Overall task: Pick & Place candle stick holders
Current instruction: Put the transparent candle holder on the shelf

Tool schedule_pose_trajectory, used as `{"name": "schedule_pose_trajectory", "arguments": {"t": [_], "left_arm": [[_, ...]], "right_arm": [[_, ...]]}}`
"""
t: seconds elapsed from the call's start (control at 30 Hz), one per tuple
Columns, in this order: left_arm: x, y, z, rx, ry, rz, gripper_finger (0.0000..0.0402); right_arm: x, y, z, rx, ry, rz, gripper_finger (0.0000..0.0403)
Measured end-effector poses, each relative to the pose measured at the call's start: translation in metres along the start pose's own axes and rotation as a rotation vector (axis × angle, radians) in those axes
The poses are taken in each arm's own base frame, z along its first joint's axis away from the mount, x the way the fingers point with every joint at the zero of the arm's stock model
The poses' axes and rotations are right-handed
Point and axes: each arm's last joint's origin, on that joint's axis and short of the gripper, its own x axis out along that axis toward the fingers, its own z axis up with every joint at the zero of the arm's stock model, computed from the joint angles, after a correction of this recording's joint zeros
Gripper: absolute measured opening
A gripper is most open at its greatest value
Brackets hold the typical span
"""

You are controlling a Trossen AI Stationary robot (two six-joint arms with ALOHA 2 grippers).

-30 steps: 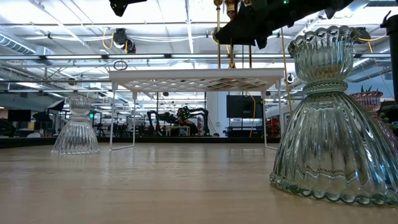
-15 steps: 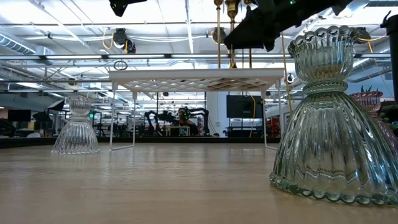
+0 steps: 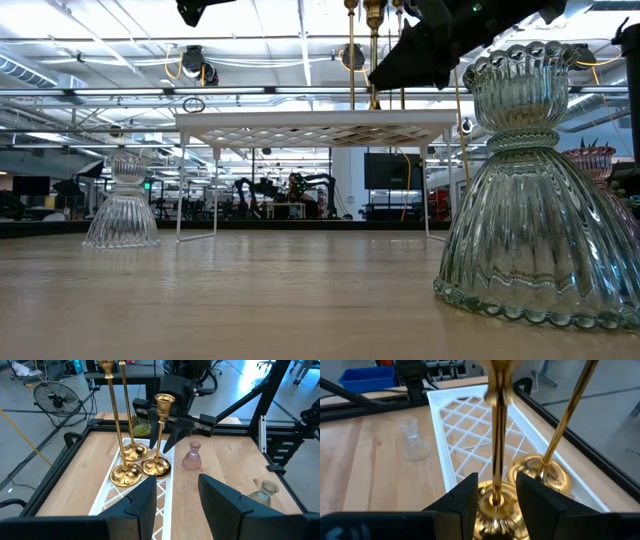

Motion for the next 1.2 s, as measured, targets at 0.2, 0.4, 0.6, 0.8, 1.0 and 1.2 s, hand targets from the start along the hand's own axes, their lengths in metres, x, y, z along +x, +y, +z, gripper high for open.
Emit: {"name": "schedule_pose_trajectory", "arguments": {"t": [0.2, 0.4, 0.6, 0.8, 1.0, 1.2], "left_arm": [[0.0, 0.0, 0.0, 0.0, 0.0, 0.0, 0.0152], [0.0, 0.0, 0.0, 0.0, 0.0, 0.0, 0.0152], [0.0, 0.0, -0.001, 0.022, 0.006, -0.001, 0.0152], [-0.001, -0.002, -0.012, 0.107, 0.117, -0.064, 0.0152], [-0.004, -0.01, -0.029, 0.071, 0.293, -0.166, 0.0152], [0.002, -0.035, -0.045, 0.099, 0.35, -0.279, 0.0152]], "right_arm": [[0.0, -0.001, -0.006, 0.031, 0.057, -0.013, 0.0128], [-0.004, -0.003, -0.013, 0.06, 0.134, -0.027, 0.0128], [-0.017, -0.001, -0.013, 0.056, 0.157, -0.008, 0.0128], [-0.037, 0.008, -0.011, 0.023, 0.156, 0.055, 0.0128], [-0.048, 0.02, -0.028, -0.037, 0.19, 0.118, 0.0135], [-0.052, 0.034, -0.038, -0.04, 0.146, 0.198, 0.0169]]}}
